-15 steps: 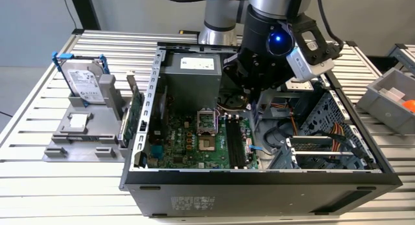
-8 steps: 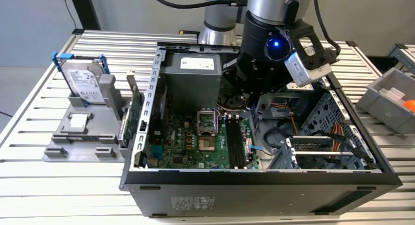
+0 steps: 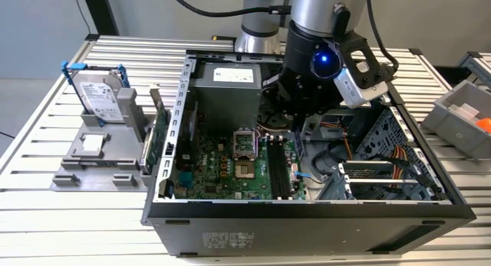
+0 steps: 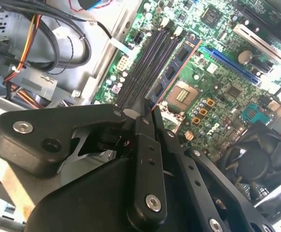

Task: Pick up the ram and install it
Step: 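Insert the ram into the slot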

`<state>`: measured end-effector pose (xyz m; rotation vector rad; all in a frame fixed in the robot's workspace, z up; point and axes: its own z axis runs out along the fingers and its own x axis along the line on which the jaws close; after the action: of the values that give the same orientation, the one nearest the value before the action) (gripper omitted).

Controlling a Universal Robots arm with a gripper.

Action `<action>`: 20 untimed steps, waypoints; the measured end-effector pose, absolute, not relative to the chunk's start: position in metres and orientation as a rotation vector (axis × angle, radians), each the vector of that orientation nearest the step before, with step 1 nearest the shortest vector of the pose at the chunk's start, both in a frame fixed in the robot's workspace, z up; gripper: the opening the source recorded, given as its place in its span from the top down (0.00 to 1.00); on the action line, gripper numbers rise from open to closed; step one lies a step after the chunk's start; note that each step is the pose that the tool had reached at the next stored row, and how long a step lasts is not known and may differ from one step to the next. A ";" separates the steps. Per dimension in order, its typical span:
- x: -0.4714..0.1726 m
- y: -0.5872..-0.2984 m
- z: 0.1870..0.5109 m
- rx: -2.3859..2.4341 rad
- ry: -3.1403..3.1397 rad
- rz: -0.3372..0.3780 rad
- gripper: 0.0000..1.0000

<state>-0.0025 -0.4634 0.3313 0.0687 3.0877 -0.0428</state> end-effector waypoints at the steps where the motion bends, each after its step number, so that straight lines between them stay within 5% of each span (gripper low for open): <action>1: -0.002 -0.463 0.330 0.069 3.088 -0.043 1.00; 20: -0.003 -0.463 0.309 0.069 3.088 -0.043 1.00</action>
<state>-0.0025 -0.4632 0.3095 0.0689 3.0876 -0.0425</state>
